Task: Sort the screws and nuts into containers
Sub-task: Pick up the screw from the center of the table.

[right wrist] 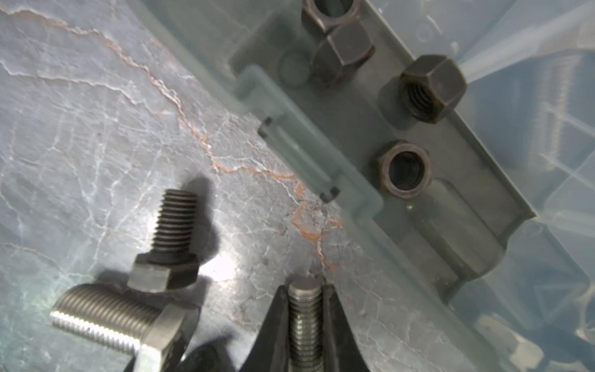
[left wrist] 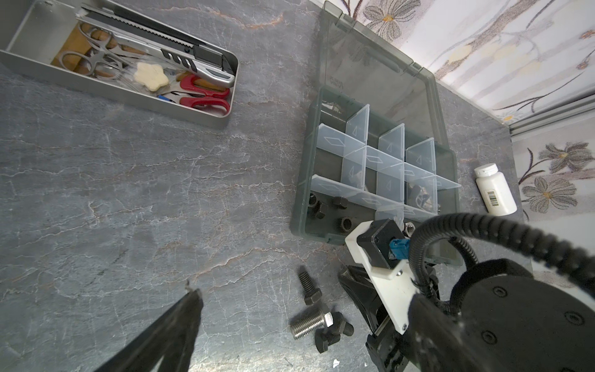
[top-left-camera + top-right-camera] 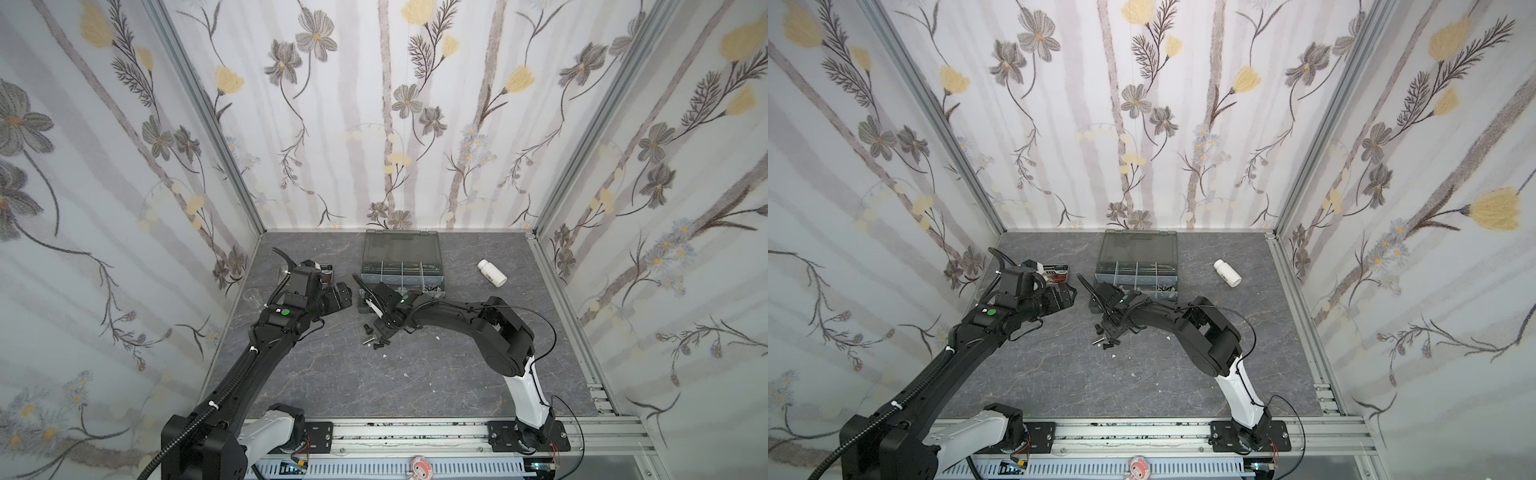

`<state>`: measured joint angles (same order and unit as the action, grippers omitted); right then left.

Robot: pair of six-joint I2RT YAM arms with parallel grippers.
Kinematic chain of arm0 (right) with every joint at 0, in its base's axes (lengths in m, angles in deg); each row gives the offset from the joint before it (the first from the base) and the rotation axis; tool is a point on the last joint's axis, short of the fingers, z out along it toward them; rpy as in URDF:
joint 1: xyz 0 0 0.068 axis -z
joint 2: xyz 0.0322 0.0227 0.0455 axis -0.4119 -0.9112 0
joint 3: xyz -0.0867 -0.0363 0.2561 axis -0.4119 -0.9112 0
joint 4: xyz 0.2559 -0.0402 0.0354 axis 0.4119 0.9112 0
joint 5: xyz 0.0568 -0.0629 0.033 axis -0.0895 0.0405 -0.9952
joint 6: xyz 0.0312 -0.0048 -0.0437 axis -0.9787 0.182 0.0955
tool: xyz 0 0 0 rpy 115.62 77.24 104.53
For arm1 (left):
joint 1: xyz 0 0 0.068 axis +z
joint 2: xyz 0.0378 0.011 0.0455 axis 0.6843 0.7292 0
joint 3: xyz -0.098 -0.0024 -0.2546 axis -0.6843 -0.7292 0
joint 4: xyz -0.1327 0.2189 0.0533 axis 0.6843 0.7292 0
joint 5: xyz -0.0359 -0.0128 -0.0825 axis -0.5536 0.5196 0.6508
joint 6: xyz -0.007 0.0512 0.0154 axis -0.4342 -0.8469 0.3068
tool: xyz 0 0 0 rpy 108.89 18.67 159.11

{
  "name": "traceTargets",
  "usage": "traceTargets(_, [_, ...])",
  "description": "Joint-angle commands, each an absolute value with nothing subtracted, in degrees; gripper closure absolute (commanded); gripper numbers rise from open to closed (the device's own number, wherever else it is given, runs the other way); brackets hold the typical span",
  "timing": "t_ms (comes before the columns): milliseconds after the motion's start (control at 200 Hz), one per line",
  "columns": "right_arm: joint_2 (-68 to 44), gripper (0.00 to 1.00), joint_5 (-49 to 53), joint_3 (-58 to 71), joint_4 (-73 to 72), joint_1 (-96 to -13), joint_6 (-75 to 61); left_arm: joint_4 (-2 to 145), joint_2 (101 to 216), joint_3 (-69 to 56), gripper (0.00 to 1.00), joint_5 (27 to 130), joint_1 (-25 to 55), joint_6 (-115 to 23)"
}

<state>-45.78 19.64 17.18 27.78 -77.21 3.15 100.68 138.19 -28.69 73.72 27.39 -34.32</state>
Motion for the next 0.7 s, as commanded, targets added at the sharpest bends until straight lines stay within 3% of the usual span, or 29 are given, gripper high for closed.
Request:
traceTargets(0, [-44.23, 0.88, 19.50, 17.08, 28.16, -77.15, 2.49, 101.24, 137.53, -27.97, 0.00, 73.29, 27.37, -34.93])
traceTargets(694, [-34.96, 0.91, 20.52, 17.32, 29.49, -75.52, 1.58, 102.70, 134.36, -29.68, 0.00, 75.34, 27.40, -35.37])
